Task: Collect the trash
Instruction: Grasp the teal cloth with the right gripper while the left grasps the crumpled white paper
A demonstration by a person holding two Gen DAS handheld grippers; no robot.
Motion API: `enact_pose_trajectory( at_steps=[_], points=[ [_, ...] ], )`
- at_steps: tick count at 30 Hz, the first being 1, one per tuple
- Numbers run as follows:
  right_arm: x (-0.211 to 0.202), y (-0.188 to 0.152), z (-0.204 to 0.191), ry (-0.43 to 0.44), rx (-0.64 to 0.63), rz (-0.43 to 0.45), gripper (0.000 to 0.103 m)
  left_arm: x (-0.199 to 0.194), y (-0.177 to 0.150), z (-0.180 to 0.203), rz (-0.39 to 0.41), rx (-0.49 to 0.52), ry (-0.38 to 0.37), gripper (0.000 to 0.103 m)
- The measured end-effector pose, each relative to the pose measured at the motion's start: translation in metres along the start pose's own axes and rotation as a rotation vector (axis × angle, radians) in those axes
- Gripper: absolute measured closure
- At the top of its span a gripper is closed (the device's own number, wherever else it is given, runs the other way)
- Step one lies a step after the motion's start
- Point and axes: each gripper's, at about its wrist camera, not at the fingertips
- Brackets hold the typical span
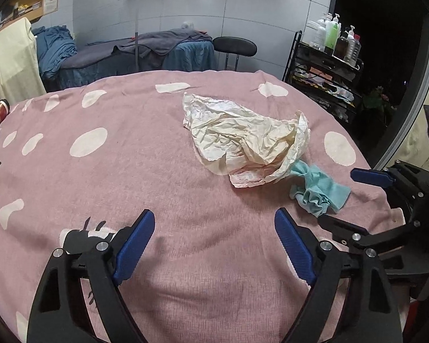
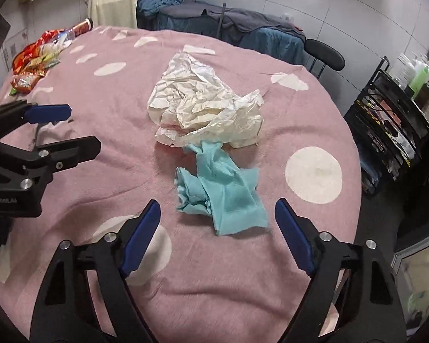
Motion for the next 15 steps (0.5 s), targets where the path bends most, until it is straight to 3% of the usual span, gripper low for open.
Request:
enact_pose_trajectory(
  at_steps=[3, 5, 15],
  points=[
    [0.019, 0.008, 0.002, 0.017, -0.019, -0.056, 0.050, 0.004, 0.003, 0.003, -0.012, 0.021, 0.004, 0.019],
    [0.024, 0.010, 0.004, 0.038, -0.011, -0.070, 0.078, 0.007, 0.004, 0.005, -0.017, 0.035, 0.007, 0.019],
    [-0.008, -0.008, 0.038, 0.106, 0.187, 0.053, 0.081, 0.032, 0.020, 0.026, -0.061, 0.142, 0.003, 0.018]
  ],
)
Point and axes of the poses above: each gripper's, at about its wrist camera, not at the fingertips, and x roughly the way its jaws point, z to its right, y to its top, and after that the axes turned 3 degrees about y, right-handed
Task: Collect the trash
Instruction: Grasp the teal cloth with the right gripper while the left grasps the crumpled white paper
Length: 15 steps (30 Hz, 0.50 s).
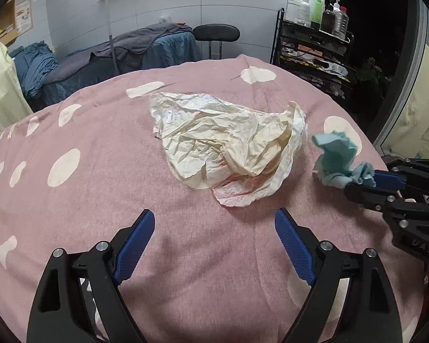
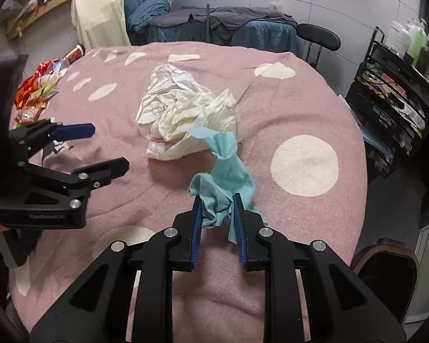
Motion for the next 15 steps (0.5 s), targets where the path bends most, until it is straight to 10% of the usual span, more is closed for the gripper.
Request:
enact_pose_trajectory(
  at_steps=[15],
  points=[
    [-0.053, -0.022, 0.030, -0.010, 0.149, 0.121, 0.081, 0.043, 0.040, 0.061, -0.025, 0.206, 0.026, 0.023]
  ],
)
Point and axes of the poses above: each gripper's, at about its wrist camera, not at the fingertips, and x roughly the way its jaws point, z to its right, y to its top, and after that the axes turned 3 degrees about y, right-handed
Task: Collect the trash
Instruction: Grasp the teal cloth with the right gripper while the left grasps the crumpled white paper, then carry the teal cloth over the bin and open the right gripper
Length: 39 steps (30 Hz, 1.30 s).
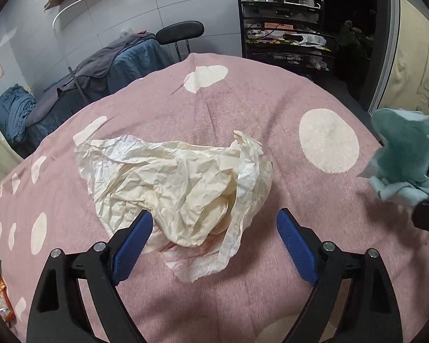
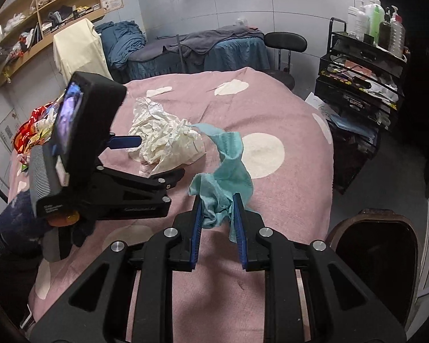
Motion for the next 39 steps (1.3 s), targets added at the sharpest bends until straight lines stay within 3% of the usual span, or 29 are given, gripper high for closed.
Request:
enact_pose_trajectory(
  at_steps=[4, 7, 8, 21, 26, 39],
  points=[
    [-0.014, -0.008, 0.008, 0.003, 0.040, 0.042, 0.081, 0.012, 0.005, -0.006, -0.040, -0.037, 0.008, 0.043],
    [-0.023, -0.014, 0.016, 0.002, 0.064, 0.065, 0.081, 0.004, 0.003, -0.010, -0.007, -0.065, 0.005, 0.058],
    [-0.026, -0.016, 0.018, 0.003, 0.071, 0.071, 0.081, -0.001, 0.002, -0.011, 0.007, -0.078, -0.003, 0.074],
    [-0.053, -0.044, 0.041, 0.003, 0.142, 0.110, 0.081, -0.072, -0.025, -0.005, 0.182, -0.178, -0.006, 0.076],
    [-0.067, -0.055, 0.049, -0.007, 0.165, 0.130, 0.081, -0.103, -0.037, 0.007, 0.248, -0.181, 0.000, 0.076],
    [-0.106, -0.091, 0.080, -0.063, 0.247, 0.168, 0.081, -0.155, -0.047, 0.054, 0.357, -0.163, -0.073, 0.076]
  ],
)
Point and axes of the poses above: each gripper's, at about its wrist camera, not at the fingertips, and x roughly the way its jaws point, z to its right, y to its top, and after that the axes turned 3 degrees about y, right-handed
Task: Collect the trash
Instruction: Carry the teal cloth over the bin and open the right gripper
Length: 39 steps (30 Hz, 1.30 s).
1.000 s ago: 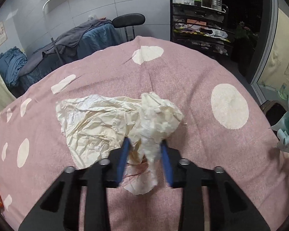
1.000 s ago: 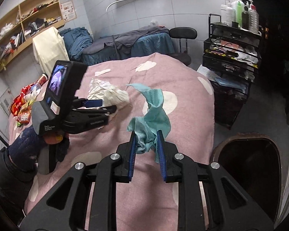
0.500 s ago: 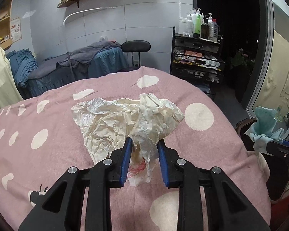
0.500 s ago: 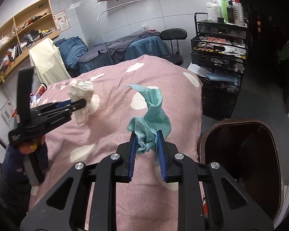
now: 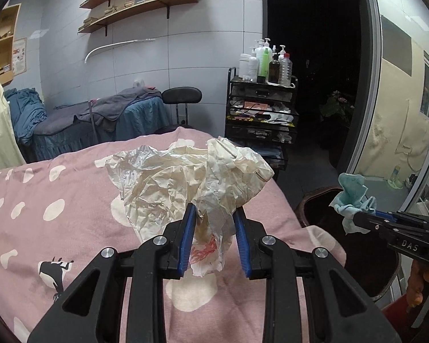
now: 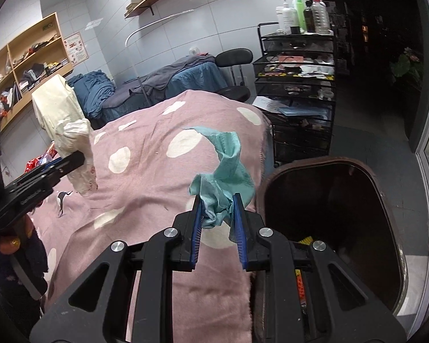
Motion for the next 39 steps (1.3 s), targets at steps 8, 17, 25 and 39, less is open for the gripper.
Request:
enact_pose_trajectory(
  at_steps=[8, 17, 25, 39],
  points=[
    [-0.013, -0.014, 0.038, -0.070, 0.065, -0.002, 0.081, -0.011, 0.000, 0.039, 0.030, 0.034, -0.073, 0.075],
    [0.002, -0.027, 0.077, -0.147, 0.136, -0.050, 0.081, -0.009, -0.001, 0.072, 0.032, 0.074, -0.127, 0.075],
    [0.024, -0.045, 0.105, -0.209, 0.207, -0.118, 0.081, -0.005, 0.000, 0.088, 0.023, 0.098, -0.156, 0.075],
    [0.022, -0.060, 0.121, -0.238, 0.286, -0.104, 0.030, -0.001, 0.002, 0.111, 0.030, 0.148, -0.202, 0.075]
  ],
)
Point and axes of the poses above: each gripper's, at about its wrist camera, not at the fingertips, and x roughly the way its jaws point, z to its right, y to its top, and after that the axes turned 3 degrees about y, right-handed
